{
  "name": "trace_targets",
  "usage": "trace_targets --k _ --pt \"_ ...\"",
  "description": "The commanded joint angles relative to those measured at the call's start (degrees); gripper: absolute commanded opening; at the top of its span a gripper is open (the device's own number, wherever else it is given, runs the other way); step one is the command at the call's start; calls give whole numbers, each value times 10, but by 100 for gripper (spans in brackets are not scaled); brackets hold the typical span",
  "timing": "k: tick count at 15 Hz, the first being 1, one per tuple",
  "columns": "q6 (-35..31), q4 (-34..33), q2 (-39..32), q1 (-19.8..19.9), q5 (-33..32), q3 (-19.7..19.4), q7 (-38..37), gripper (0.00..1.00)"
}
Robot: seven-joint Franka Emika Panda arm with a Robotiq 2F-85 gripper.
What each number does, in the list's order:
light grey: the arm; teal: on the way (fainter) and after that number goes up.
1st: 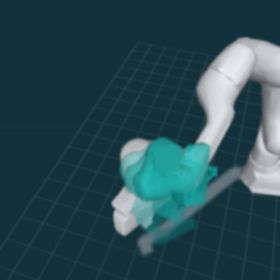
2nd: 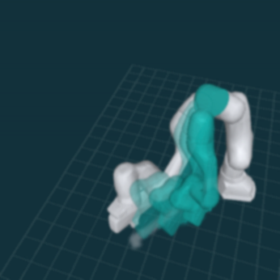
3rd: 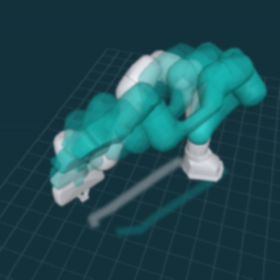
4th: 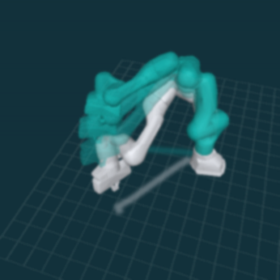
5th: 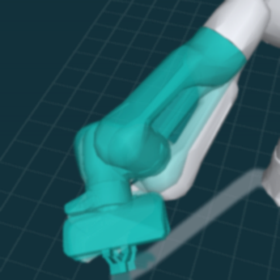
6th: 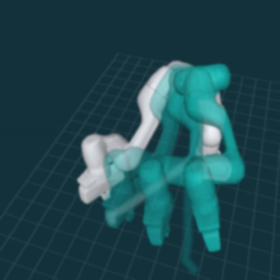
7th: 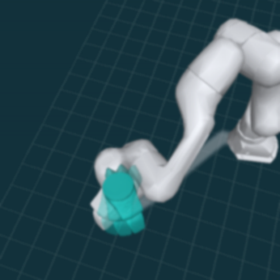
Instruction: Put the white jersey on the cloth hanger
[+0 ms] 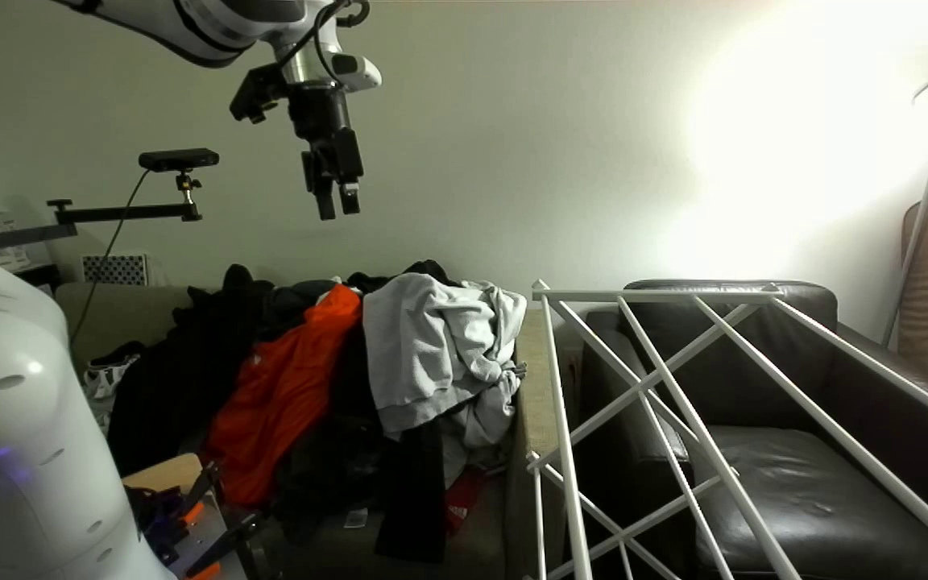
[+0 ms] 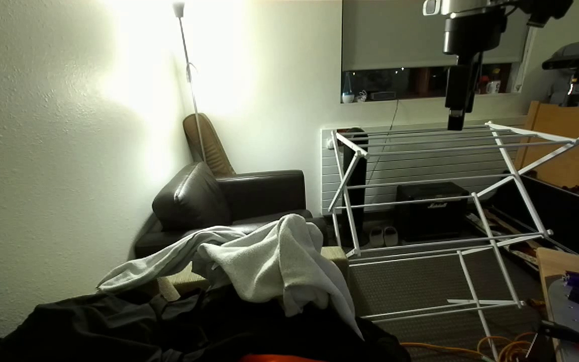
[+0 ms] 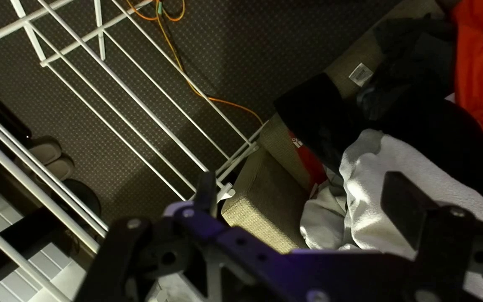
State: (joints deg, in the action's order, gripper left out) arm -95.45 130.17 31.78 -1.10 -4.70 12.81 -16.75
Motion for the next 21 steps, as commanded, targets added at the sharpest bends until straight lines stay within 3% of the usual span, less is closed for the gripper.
trace_targets --k 1,12,21 --pt "-14 -2 -14 -15 1 -5 -1 100" --pt "-94 -48 -123 -69 6 9 27 100" --pt "-131 -179 -287 -94 3 9 68 100"
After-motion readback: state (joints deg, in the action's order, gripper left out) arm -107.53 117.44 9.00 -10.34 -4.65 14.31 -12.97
